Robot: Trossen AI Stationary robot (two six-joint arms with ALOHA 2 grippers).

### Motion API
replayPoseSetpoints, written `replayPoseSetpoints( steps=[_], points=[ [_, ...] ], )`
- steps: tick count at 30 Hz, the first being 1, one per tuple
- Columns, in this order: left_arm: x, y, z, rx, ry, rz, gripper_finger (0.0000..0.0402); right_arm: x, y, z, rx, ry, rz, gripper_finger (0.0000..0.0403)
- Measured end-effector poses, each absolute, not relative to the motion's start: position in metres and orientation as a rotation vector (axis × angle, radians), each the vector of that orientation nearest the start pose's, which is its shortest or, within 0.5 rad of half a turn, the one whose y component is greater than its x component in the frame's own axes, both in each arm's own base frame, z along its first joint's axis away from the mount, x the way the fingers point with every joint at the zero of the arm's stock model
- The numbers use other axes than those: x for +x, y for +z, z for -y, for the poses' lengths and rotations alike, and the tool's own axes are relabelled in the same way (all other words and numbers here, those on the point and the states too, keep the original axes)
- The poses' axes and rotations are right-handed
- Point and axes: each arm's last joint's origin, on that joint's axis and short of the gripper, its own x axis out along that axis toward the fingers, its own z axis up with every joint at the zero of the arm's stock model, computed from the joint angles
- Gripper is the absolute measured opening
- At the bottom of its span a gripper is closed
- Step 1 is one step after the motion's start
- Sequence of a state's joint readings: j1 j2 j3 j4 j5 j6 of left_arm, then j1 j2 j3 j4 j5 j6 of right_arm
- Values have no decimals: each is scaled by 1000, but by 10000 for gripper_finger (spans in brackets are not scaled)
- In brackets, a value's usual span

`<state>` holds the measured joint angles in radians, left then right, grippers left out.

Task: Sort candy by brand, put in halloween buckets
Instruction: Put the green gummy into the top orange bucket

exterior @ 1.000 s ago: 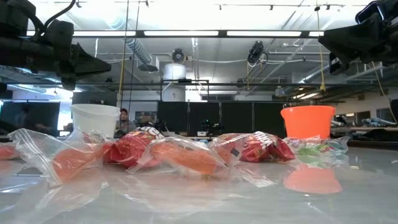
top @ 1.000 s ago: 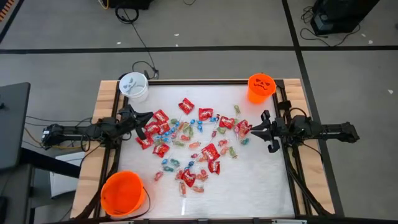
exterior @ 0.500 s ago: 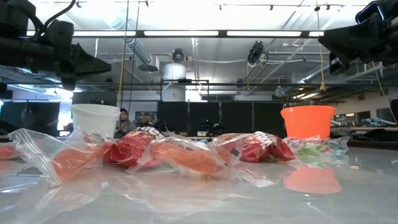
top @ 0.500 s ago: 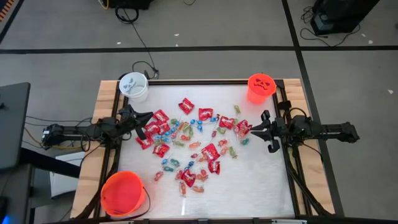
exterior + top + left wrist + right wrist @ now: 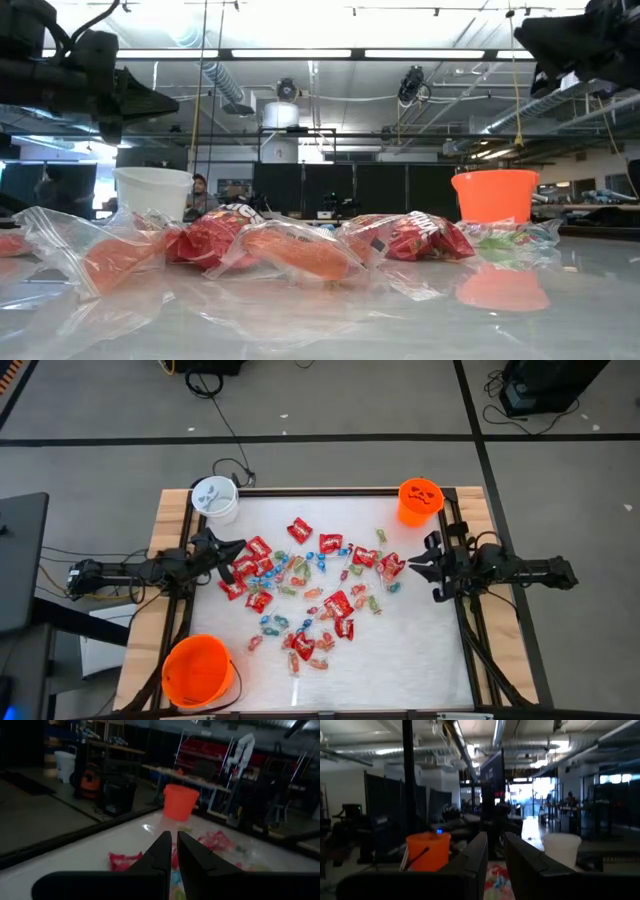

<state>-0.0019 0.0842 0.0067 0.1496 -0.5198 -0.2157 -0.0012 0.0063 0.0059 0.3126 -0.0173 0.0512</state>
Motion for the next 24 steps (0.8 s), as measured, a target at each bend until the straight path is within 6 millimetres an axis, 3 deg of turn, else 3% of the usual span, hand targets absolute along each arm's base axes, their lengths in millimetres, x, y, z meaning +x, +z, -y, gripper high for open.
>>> replayPoseSetpoints(
  steps=[5,12,16,20,24],
  points=[
    [98,178,-14,-240,504,171,37,92,197,4,6,-120,337,77],
    [98,177,-14,-236,506,168,37,96,181,8,144,-258,178,77],
    [98,177,-14,-215,514,164,37,97,181,10,252,-313,196,77],
    [98,178,-14,-213,507,167,37,99,196,13,311,-385,158,77],
    [100,182,-13,-211,444,159,37,104,219,20,344,-538,-28,78]
  ],
)
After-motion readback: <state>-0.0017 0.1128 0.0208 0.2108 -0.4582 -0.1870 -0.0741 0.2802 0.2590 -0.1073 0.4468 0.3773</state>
